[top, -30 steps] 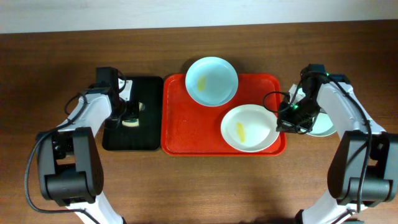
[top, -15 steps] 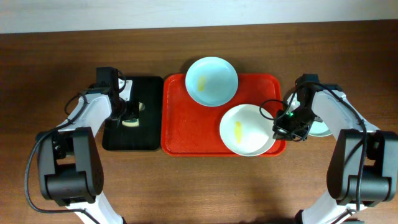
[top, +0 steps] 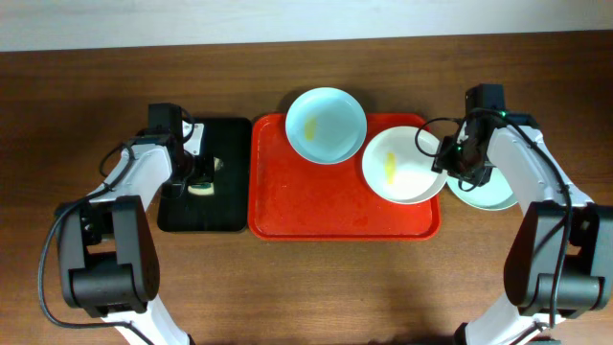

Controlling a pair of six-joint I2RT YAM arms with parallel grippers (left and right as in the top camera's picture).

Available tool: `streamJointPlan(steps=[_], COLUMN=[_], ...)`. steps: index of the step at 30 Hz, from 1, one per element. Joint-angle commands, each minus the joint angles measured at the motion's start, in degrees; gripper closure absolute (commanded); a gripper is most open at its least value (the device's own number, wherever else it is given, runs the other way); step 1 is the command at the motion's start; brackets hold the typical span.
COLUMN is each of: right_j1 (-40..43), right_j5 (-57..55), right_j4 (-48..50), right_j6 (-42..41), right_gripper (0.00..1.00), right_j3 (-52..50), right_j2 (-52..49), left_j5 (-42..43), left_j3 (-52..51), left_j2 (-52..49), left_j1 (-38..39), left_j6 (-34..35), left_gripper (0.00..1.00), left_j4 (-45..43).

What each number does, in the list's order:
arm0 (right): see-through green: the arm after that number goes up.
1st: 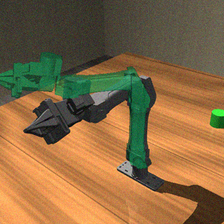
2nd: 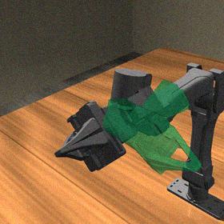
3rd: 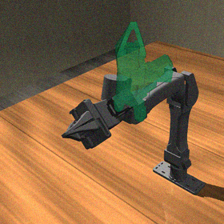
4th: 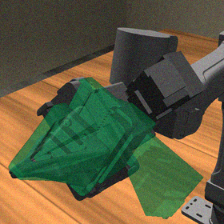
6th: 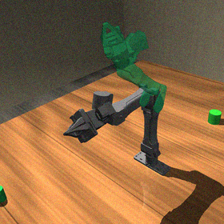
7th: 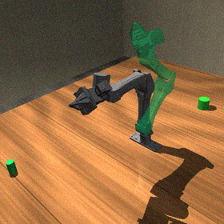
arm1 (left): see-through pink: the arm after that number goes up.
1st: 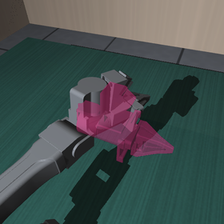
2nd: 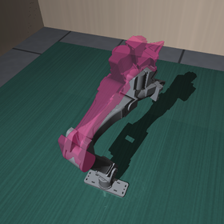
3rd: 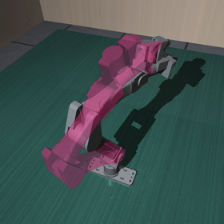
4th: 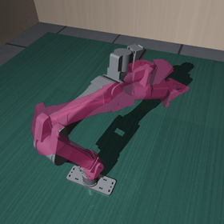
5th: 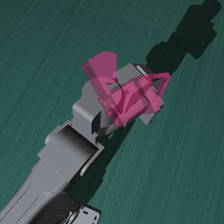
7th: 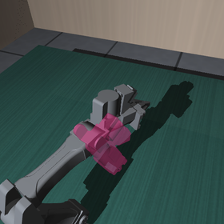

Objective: Clean dirty plates on tray and stack at the side
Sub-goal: 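Release the plate and move the right gripper to the white plate rim, then grip the white plate rim with the right gripper and drag it forward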

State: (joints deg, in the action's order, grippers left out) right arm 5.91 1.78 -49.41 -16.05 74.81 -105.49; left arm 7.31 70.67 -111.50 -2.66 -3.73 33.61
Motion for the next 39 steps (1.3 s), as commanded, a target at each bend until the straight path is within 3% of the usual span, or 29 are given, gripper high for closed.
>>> streamJointPlan(steps=[1, 6, 9, 13, 15, 19, 20, 32, 34, 39], right_j1=[-0.4, -5.9, -9.5, -14.0, -15.9, -18.3, -18.4, -18.7, -18.8, -18.8], right_j5=[3.0, 7.0, 6.4, 3.8, 3.8, 3.3, 3.3, 3.8, 3.8, 3.8], right_j4=[-1.4, 0.4, 4.4, 9.1, 11.4, 16.9, 17.7, 22.0, 23.0, 23.3], right_j6=[1.8, 2.1, 2.1, 2.1, 2.1, 2.1, 2.1, 2.1, 2.1, 2.1], right_gripper=[0.39, 0.38, 0.31, 0.31, 0.36, 0.66, 0.68, 0.75, 0.85, 0.80], right_j3=[4.8, 13.6, 14.0, 13.1, 13.0, 13.0, 13.0, 13.0, 13.0, 13.0], right_j2=[0.2, 0.2, 0.2, -2.2, -4.8, -11.0, -12.0, -17.7, -18.3, -18.5], left_j5=[0.5, 0.4, 0.4, 0.4, 0.4, 0.4, 0.4, 0.4, 0.4, 0.4], left_j3=[0.5, 0.5, 0.5, 0.5, 0.5, 0.5, 0.5, 0.5, 0.5, 0.5], left_j2=[-1.9, -1.9, -1.9, -1.9, -1.9, -1.9, -1.9, -1.9, -1.9, -1.9], left_j1=[-0.1, -0.1, -0.1, -0.1, -0.1, -0.1, -0.1, -0.1, -0.1, -0.1], left_j6=[-1.1, -1.1, -1.1, -1.1, -1.1, -1.1, -1.1, -1.1, -1.1, -1.1], left_gripper=[0.95, 0.96, 0.97, 0.98, 0.98, 0.98, 0.97, 0.97, 0.97, 0.97], left_j4=[-0.2, -0.5, -0.5, -0.5, -0.6, -0.6, -0.6, -0.6, -0.6, -0.6])
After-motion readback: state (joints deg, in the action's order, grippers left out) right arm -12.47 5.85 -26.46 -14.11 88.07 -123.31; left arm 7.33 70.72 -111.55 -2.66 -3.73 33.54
